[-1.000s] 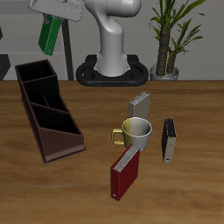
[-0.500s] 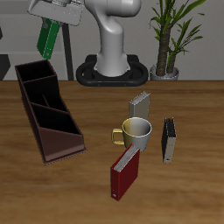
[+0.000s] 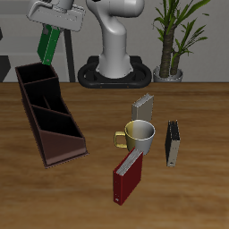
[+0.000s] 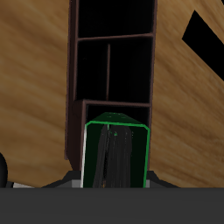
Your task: Place the green book into the right desk caddy's right compartment
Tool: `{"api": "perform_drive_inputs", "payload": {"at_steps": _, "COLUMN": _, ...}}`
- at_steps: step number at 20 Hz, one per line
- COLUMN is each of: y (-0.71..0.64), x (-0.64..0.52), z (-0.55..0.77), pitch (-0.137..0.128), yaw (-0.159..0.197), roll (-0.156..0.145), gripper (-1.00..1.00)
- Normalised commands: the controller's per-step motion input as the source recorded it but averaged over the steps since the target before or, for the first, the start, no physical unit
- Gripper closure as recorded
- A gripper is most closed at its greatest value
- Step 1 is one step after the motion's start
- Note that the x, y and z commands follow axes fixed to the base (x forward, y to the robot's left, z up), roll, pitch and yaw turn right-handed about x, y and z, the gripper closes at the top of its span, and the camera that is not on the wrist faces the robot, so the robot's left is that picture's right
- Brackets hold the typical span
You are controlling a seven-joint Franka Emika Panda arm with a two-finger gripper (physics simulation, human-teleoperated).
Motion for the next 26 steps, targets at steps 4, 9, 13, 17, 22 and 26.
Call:
{"api": "perform_drive_inputs", "payload": {"at_steps": 4, "y": -0.12, "x": 0.11, "z": -0.11, "pitch": 0.03, "yaw": -0.035, "roll": -0.018, "gripper": 1.0}}
{"api": "perform_drive_inputs", "payload": {"at_steps": 9, "y": 0.02, "x": 0.09, "z": -0.09, "pitch": 0.014, "yaw": 0.003, "roll": 0.007, "gripper": 1.0}}
{"api": "perform_drive_inputs", "payload": {"at_steps": 13, "y": -0.07, "x": 0.06, "z": -0.15, "pitch": 0.027, "yaw": -0.015, "roll": -0.012, "gripper": 1.0}}
{"api": "perform_drive_inputs", "payload": {"at_steps": 17, "y": -0.07, "x": 0.07, "z": -0.1, "pitch": 0.017, "yaw": -0.015, "roll": -0.009, "gripper": 1.0}}
{"api": "perform_drive_inputs", "payload": {"at_steps": 22, "y": -0.05, "x": 0.05, "z": -0.16, "pitch": 0.032, "yaw": -0.016, "roll": -0.017, "gripper": 1.0}}
{"api": "perform_drive_inputs", "payload": {"at_steps": 26, "y": -0.13, "x": 0.07, "z": -0.14, "pitch": 0.037, "yaw": -0.024, "roll": -0.026, "gripper": 1.0}}
